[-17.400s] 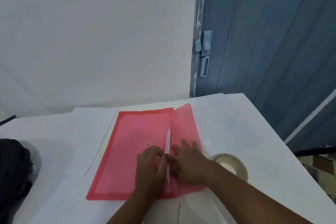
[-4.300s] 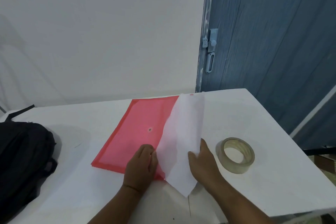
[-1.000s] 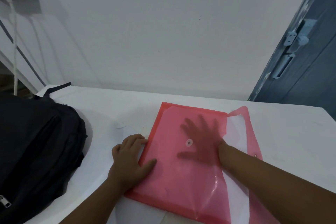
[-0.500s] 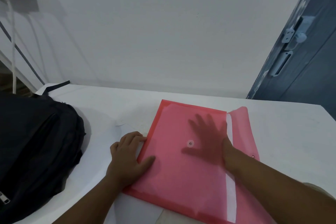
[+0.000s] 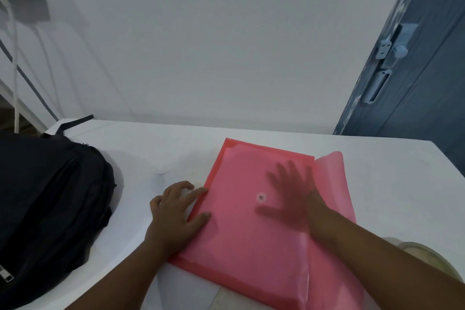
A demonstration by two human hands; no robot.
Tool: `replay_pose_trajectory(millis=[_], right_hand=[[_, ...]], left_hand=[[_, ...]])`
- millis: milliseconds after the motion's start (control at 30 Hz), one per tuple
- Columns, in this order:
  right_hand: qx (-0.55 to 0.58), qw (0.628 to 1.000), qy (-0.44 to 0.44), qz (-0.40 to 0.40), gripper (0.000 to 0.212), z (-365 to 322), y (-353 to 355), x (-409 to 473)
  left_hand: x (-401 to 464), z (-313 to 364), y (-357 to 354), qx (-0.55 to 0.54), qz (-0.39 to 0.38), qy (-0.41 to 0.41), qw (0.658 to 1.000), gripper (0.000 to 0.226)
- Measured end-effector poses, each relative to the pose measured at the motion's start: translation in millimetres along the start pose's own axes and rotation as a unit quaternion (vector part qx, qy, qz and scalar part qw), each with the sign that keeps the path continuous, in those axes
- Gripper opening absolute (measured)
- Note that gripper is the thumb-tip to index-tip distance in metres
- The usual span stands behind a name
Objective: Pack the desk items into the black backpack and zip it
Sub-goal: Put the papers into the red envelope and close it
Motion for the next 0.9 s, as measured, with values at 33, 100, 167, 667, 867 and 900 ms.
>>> replay_pose_trajectory(millis=[33,100,167,667,867,900], right_hand=[[0.0,0.998,0.046,0.037,0.141,-2,5,-7],[-0.016,0.984,0.135,0.118,0.117,-1,15,-27],[0.025,0.991,0.133,0.003,0.107,10,2,-37],[0.009,0.999,0.021,-0.042,0.125,13,-24,-23],[0.18,0.98,0.085,0.001,0.116,24,-23,-34],[0.151,0.986,0.077,0.001,0.116,27,-21,-38]], left_hand=[[0,0,0,-0.001,-0.003,0.003,1.0,0.064],[0,0,-1,0.003,-0.009,0.007,1.0,0.064],[0,1,-1,0.009,-0.008,0.008,1.0,0.064],[1,0,-3,0.017,-0.008,0.01,1.0,0.064],[-1,2,0,0.011,-0.001,0.01,1.0,0.064],[0,3,-1,0.012,-0.002,0.011,1.0,0.064]])
Point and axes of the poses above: each hand's wrist, its own x-axis towards the middle knuckle, its own y-axis out of the back of the hand, z = x × y, the point moved 5 cm from there along x, towards the middle knuckle, and after that the axes turned 13 degrees about -z, right-handed, at the moved point
